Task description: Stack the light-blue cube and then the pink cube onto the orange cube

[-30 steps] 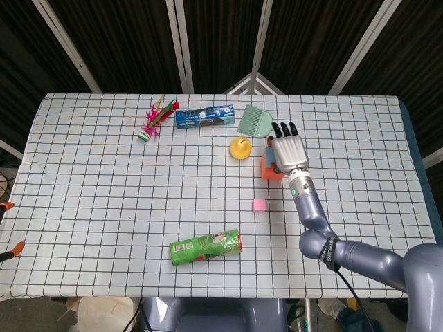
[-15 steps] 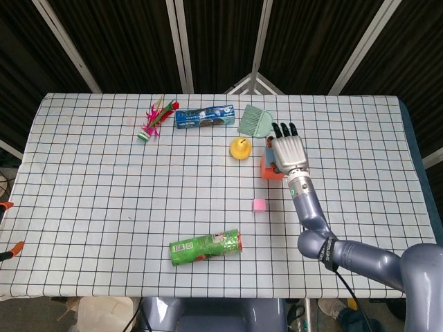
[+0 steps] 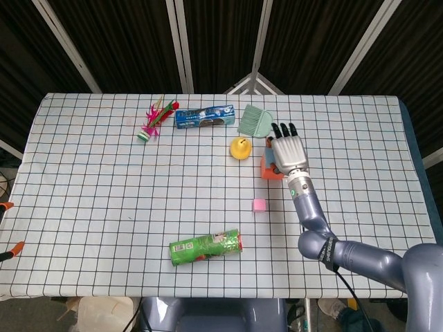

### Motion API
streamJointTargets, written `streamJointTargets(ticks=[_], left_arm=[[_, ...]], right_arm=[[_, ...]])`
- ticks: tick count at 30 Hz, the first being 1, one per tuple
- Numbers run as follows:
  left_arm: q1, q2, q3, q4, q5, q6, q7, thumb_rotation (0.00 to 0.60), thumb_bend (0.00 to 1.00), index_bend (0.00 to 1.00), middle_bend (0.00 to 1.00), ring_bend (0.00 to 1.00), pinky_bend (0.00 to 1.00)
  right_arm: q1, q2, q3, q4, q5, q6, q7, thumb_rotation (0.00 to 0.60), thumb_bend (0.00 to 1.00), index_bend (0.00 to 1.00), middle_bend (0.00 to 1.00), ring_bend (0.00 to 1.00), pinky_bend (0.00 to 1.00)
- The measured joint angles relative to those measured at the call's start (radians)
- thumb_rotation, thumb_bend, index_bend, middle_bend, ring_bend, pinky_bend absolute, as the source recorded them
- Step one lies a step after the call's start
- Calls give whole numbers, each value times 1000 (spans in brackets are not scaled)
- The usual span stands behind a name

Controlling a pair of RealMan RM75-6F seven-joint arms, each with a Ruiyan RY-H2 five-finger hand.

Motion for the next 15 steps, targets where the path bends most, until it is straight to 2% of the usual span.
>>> streamJointTargets(ticks=[15], left_arm=[[-1, -1, -1, 0, -1, 0, 2, 600, 206, 206, 18, 0, 18]], right_arm=[[-1, 5, -2, -1, 1, -5, 2, 600, 379, 382, 67, 31, 0]])
